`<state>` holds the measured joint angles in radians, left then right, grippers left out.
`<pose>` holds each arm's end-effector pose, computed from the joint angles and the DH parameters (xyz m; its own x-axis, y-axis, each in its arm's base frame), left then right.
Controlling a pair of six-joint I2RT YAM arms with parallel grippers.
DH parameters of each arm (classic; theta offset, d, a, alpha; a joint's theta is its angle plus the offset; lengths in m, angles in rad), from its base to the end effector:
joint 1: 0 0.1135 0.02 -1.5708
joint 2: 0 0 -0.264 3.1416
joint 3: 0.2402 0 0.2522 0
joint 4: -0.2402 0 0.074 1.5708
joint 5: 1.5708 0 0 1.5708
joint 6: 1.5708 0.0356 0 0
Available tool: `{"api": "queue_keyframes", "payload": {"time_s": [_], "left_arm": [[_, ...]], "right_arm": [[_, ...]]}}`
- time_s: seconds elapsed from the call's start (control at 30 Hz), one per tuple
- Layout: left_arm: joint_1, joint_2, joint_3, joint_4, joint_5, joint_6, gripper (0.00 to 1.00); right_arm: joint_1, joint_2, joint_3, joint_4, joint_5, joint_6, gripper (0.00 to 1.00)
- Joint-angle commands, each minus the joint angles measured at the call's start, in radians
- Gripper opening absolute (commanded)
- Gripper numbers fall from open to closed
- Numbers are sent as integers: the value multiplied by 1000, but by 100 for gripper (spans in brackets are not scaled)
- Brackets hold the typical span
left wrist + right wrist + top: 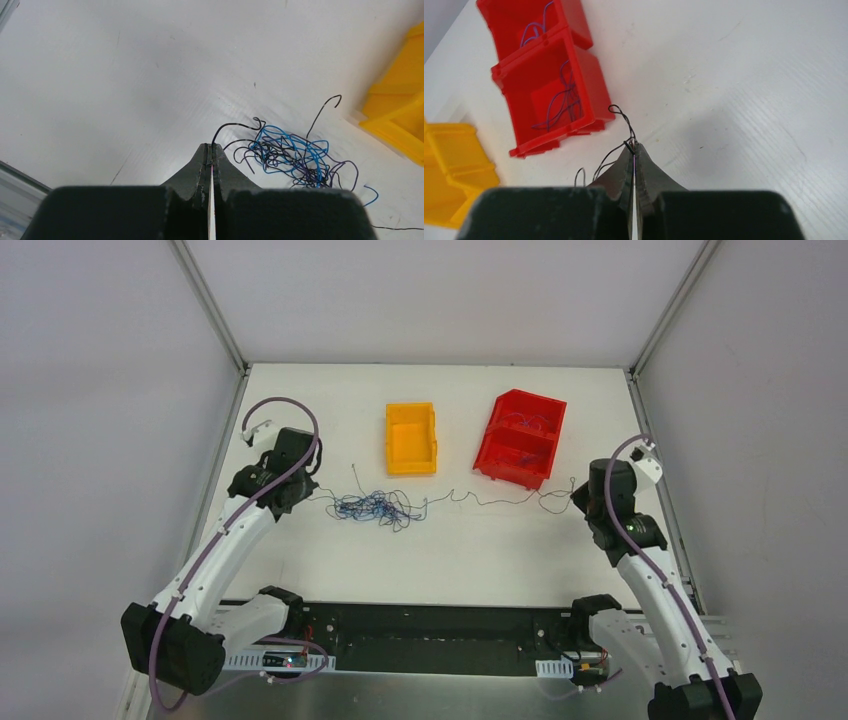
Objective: Untangle the cables
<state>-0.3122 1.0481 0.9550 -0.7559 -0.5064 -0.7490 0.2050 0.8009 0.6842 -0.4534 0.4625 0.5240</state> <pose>0.2024 -0.0472 0.3003 -0.4984 -0.4648 -0.7318 -0.5130 0.8386 -0.1833 0.1752 0.0202 0.2770 -0.3647 0.3815 -0.8494 0.4251 0.8798 0.2127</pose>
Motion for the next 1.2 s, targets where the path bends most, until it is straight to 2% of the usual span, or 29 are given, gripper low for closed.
{"api": "queue_keyframes", "payload": {"time_s": [0.0, 0.07, 0.1, 0.17, 0.23, 0.3, 0.33, 0.4, 0.43, 0.47, 0.5, 0.57, 0.7, 0.8, 0.93, 1.07, 1.17], "left_arm": [[7, -5, 40, -26, 30, 7, 0], [5, 0, 41, 29, 182, 93, 0], [2, 5, 31, 71, 287, 138, 1], [-17, 15, 17, 115, 381, 151, 14], [-28, 27, 10, 133, 403, 154, 49], [-28, 46, 11, 136, 419, 153, 73], [-30, 57, 11, 136, 430, 152, 81], [-33, 84, 12, 138, 456, 146, 89], [-37, 101, 11, 141, 466, 144, 91], [-42, 120, 13, 143, 475, 143, 92], [-47, 144, 16, 146, 481, 141, 93], [-58, 188, 19, 153, 500, 140, 93], [-62, 270, 16, 175, 533, 122, 93], [-62, 306, 6, 196, 537, 106, 92], [-58, 320, -27, 226, 490, 61, 85], [-35, 284, -99, 301, 472, 9, 79], [7, 250, -155, 347, 502, -46, 78]], "right_arm": [[-4, -40, -11, 85, -279, -115, 0], [-3, -14, -30, 156, -551, -166, 8], [1, 16, -24, 165, -637, -167, 13], [21, 92, -3, 150, -718, -176, 20], [57, 143, 16, 128, -701, -196, 23], [103, 161, 17, 137, -666, -203, 31], [129, 170, 20, 141, -654, -208, 39], [182, 198, 41, 145, -624, -218, 65], [213, 221, 54, 154, -618, -224, 78], [242, 248, 73, 165, -619, -230, 86], [272, 276, 89, 184, -629, -236, 92], [337, 333, 115, 227, -624, -234, 97], [433, 474, 206, 284, -575, -215, 97], [486, 583, 299, 301, -511, -139, 97], [523, 688, 354, 365, -392, 94, 96], [535, 729, 230, 693, -375, 368, 89], [552, 801, 260, 729, -381, 458, 86]]}}
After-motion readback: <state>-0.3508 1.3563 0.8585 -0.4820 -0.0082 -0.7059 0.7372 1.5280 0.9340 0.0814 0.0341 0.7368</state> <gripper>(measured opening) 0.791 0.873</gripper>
